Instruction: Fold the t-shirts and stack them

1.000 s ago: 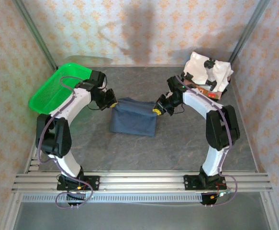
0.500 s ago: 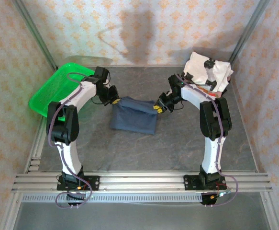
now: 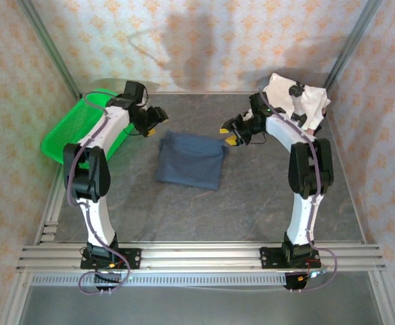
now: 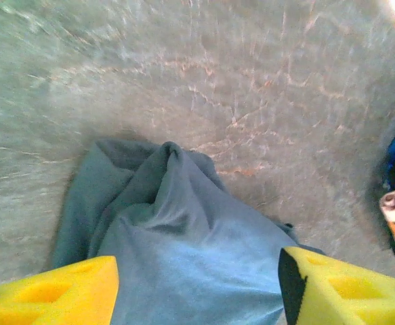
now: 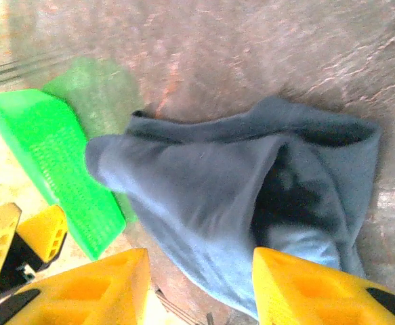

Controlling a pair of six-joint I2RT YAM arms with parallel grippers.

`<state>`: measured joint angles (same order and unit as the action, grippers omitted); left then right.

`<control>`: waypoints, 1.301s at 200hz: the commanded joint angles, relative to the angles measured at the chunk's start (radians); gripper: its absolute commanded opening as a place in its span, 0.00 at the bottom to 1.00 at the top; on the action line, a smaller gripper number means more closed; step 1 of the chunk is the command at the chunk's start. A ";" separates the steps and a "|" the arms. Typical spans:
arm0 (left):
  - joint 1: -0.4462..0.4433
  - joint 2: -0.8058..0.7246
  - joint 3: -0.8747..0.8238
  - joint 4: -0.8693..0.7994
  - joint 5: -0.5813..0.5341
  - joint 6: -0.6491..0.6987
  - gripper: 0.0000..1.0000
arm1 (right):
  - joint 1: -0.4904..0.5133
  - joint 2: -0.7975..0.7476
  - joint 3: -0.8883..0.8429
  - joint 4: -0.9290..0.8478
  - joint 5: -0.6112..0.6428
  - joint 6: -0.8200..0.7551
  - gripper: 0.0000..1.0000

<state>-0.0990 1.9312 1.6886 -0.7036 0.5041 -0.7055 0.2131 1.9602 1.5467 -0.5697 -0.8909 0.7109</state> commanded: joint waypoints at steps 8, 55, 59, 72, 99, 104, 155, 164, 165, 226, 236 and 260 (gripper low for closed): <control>0.006 -0.173 -0.059 -0.029 -0.053 0.021 0.65 | 0.006 -0.185 -0.139 0.019 0.025 -0.025 0.44; -0.037 -0.238 -0.220 0.091 0.002 0.005 0.58 | 0.081 -0.220 -0.246 0.163 0.012 0.028 0.24; -0.040 -0.230 -0.225 0.104 0.007 0.002 0.57 | 0.086 -0.207 -0.240 0.170 0.014 0.032 0.23; -0.054 -0.194 -0.234 0.163 0.042 -0.009 0.55 | 0.102 -0.153 -0.224 0.212 0.021 0.056 0.20; -0.077 -0.095 -0.185 0.205 0.060 -0.008 0.55 | 0.102 -0.028 -0.166 0.279 0.051 0.097 0.18; -0.079 -0.075 -0.173 0.209 0.058 -0.009 0.55 | 0.102 -0.004 -0.149 0.279 0.062 0.095 0.18; -0.065 0.157 -0.092 0.187 0.002 -0.011 0.52 | 0.067 0.170 -0.045 0.266 0.129 0.099 0.19; -0.056 0.181 -0.096 0.196 0.006 -0.021 0.52 | 0.057 0.182 -0.051 0.269 0.134 0.103 0.21; -0.054 0.184 -0.096 0.195 0.006 -0.022 0.52 | 0.055 0.184 -0.052 0.270 0.135 0.104 0.21; 0.005 0.051 -0.096 0.220 0.072 -0.008 0.60 | 0.046 0.026 0.000 0.125 0.109 -0.013 0.39; 0.007 0.004 -0.063 0.195 0.083 0.006 0.62 | 0.052 -0.022 0.004 0.053 0.124 -0.057 0.43; 0.019 -0.147 0.010 0.082 0.060 0.078 0.67 | 0.077 -0.106 0.039 -0.220 0.256 -0.221 0.57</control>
<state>-0.0895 1.9705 1.5974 -0.5385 0.5568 -0.7006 0.2642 1.9873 1.5188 -0.5041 -0.7612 0.6788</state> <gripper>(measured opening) 0.651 0.498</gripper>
